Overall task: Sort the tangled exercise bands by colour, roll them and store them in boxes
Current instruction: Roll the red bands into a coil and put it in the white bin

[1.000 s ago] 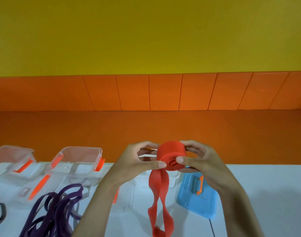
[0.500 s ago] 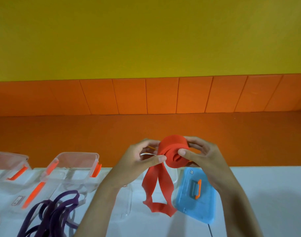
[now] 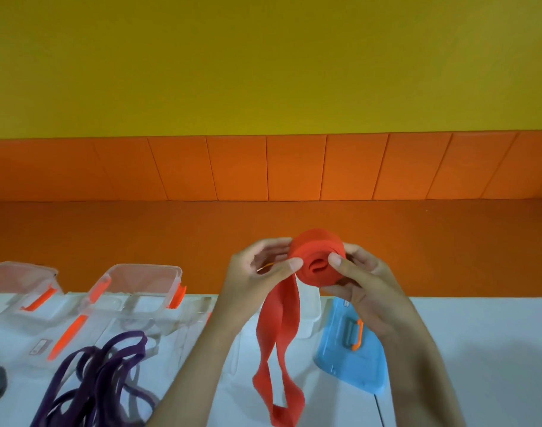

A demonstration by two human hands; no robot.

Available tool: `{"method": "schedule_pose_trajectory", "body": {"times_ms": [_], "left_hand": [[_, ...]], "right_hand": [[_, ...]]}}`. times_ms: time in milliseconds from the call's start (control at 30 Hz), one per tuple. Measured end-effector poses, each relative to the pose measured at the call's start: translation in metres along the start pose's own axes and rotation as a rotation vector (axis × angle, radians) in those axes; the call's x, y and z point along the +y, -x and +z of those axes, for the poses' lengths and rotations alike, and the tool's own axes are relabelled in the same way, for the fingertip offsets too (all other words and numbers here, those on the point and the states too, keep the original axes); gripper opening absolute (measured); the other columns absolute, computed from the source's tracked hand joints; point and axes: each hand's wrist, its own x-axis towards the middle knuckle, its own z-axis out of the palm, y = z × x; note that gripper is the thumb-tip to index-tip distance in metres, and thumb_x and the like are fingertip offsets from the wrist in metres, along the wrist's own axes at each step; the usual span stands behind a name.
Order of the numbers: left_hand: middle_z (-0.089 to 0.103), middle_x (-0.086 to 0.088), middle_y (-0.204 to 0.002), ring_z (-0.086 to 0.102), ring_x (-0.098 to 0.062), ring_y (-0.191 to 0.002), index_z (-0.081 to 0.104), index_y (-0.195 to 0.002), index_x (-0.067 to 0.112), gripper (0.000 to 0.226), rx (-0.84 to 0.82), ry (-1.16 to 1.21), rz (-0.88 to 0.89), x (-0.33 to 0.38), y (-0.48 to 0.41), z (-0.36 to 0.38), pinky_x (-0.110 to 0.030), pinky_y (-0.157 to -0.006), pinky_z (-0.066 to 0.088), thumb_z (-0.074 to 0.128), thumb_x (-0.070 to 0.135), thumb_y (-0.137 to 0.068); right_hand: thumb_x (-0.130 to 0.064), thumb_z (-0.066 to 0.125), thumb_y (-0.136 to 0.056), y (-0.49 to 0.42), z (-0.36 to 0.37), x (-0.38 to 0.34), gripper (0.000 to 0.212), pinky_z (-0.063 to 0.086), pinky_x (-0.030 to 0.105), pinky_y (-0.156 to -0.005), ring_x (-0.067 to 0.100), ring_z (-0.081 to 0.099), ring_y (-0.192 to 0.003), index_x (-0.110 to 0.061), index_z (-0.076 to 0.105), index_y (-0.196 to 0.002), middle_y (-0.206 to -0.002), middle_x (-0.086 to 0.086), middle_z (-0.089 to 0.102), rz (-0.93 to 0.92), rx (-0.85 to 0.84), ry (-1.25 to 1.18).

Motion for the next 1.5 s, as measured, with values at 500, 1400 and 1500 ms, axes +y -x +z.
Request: {"method": "schedule_pose_trajectory", "body": {"times_ms": [500, 1400, 1500], "left_hand": [[0.08, 0.015, -0.103, 0.077, -0.009, -0.099, 0.079, -0.109, 0.038, 0.046, -0.174, -0.279, -0.017, -0.001, 0.03, -0.027, -0.021, -0.087, 0.061, 0.096, 0.047, -0.067], [0.081, 0.012, -0.105, 0.078, -0.009, -0.101, 0.079, -0.108, 0.033, 0.046, -0.29, -0.289, -0.132, -0.026, 0.035, -0.054, -0.02, -0.088, 0.06, 0.1, 0.04, -0.068], [0.082, 0.012, -0.106, 0.078, -0.01, -0.101, 0.078, -0.108, 0.039, 0.047, -0.217, -0.245, -0.108, -0.035, 0.036, -0.051, -0.023, -0.089, 0.061, 0.099, 0.046, -0.066]], "right_hand": [[-0.033, 0.096, -0.072, 0.015, -0.003, -0.003, 0.045, 0.062, 0.03, -0.09, 0.011, 0.075, -0.1, -0.038, 0.073, -0.111, -0.11, -0.011, 0.075, -0.043, -0.271, 0.812], [-0.037, 0.09, -0.071, 0.028, 0.002, 0.056, 0.036, 0.058, 0.03, -0.079, 0.022, 0.07, -0.096, -0.019, 0.075, -0.099, -0.103, 0.009, 0.074, -0.068, -0.18, 0.406], [-0.039, 0.089, -0.073, 0.026, 0.004, 0.066, 0.045, 0.059, 0.03, -0.082, 0.021, 0.071, -0.107, -0.026, 0.077, -0.114, -0.115, 0.005, 0.077, -0.076, -0.143, 0.367]]}}
